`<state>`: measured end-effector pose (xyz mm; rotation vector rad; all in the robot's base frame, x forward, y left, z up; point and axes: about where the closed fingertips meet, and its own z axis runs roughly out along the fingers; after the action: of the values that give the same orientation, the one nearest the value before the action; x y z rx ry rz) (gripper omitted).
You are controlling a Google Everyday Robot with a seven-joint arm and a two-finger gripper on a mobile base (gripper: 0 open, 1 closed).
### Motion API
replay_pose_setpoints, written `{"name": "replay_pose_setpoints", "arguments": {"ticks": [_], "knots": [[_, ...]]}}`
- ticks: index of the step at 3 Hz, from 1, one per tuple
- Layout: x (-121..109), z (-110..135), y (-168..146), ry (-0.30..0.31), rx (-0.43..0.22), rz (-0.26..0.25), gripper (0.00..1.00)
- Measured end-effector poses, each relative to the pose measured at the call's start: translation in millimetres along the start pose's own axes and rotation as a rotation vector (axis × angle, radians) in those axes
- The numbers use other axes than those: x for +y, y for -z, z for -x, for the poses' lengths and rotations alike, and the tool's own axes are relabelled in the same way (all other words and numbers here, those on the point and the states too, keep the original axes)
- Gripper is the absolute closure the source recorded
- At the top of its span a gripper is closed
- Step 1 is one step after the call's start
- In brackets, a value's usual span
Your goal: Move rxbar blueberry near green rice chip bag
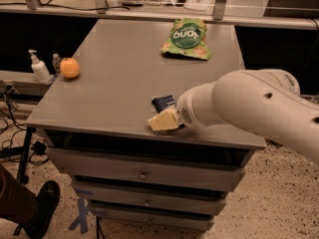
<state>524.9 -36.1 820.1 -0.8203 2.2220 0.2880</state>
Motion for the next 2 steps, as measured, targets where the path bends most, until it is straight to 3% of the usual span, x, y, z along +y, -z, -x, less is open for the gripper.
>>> {"name": "replay_pose_setpoints", "arguments": {"ticks": [1,2], "knots": [[-0.1,1.8,1.8,0.000,0.000,0.000,0.87],[-0.2,3.0,3.0,0.000,0.000,0.000,1.00]]}}
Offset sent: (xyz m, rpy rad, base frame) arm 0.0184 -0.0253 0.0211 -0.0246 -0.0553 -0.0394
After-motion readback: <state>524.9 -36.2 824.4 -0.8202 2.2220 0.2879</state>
